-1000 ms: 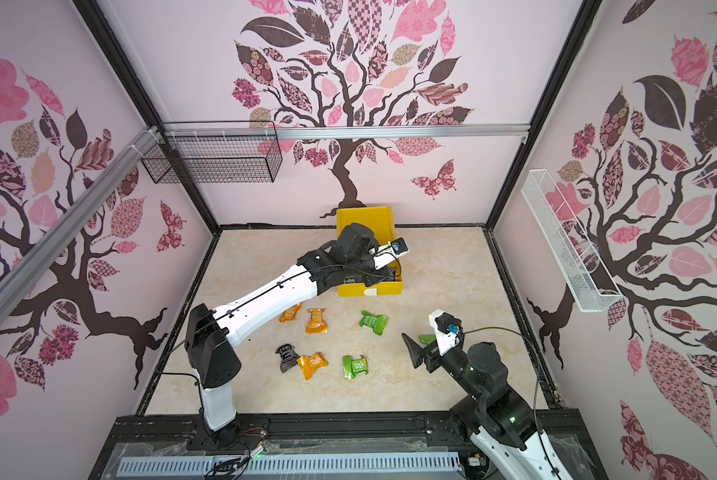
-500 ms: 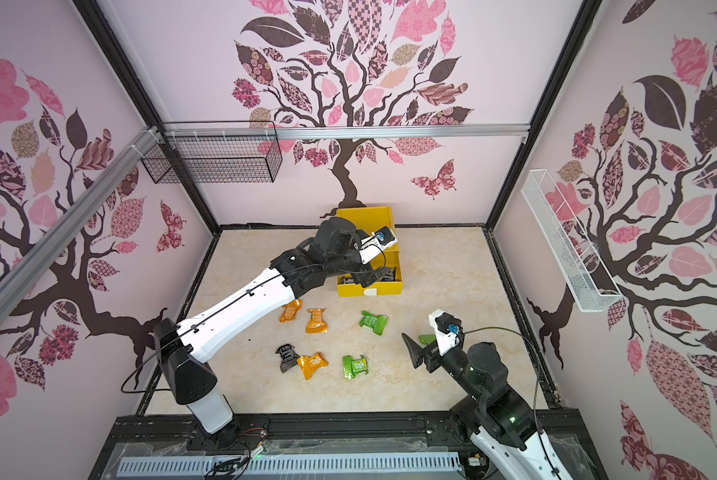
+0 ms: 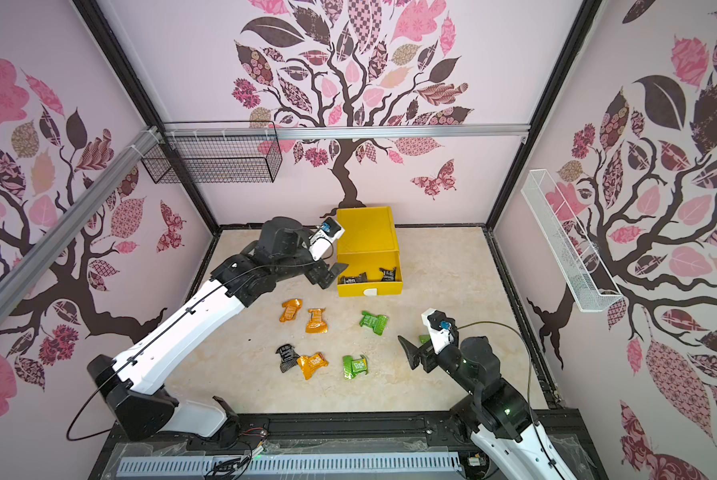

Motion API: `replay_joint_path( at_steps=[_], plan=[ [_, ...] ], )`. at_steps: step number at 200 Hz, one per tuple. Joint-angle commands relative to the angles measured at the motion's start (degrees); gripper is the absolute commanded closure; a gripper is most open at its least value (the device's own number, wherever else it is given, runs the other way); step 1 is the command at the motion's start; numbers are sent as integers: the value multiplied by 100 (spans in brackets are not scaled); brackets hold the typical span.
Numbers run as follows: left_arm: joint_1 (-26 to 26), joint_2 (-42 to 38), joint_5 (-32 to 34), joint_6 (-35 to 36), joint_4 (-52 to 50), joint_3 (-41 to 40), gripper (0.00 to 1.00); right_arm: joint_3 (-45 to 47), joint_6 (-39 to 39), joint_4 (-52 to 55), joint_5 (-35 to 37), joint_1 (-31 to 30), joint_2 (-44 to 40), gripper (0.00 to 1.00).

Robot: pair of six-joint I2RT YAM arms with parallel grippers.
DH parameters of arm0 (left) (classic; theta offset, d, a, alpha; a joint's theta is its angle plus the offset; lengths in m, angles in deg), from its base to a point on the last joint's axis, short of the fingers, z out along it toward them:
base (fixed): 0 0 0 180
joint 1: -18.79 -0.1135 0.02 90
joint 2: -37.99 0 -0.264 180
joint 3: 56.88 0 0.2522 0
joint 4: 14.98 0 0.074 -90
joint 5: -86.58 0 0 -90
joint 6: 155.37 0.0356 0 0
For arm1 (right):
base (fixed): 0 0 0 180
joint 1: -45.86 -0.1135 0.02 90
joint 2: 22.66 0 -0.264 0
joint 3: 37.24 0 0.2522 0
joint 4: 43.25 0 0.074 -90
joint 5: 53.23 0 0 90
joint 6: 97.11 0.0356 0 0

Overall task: Place the cookies into the drawer by color
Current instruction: Place the cookie in the drawer, then pick up the cookie at the center of the board.

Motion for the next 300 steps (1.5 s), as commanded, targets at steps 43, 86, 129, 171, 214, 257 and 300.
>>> replay_joint_path(
  at_steps=[43, 86, 129, 171, 214, 257, 300],
  plan=[
    [-858, -998, -204, -725, -132, -895, 3, -951, 230, 82, -661, -31, 1085, 1],
    [-1742, -1442, -1597, -998, -137, -1404, 2, -1349, 462, 10, -368, -793, 1874, 1],
    [-2582, -1824, -2477, -1356, 155, -1923, 2, -1719, 220, -276, 1275, -3003, 3146, 1],
    [-3026, -1984, -2150, -1637, 417, -2202, 2, -2364, 808, -500, 1269, -3512, 4658, 1],
    [-3214, -2037, -1464, -1821, 613, -2475, 2, -2701, 1220, -1016, 1377, -3681, 5629, 3],
    [-3250, -1996, -1355, -1886, 691, -2517, 2, -3275, 1932, -1192, 1211, -3795, 6684, 12],
    [-3264, -1995, -1385, -1969, 749, -2558, 3, -3935, 2607, -1181, 1233, -3821, 7756, 14]
  ],
)
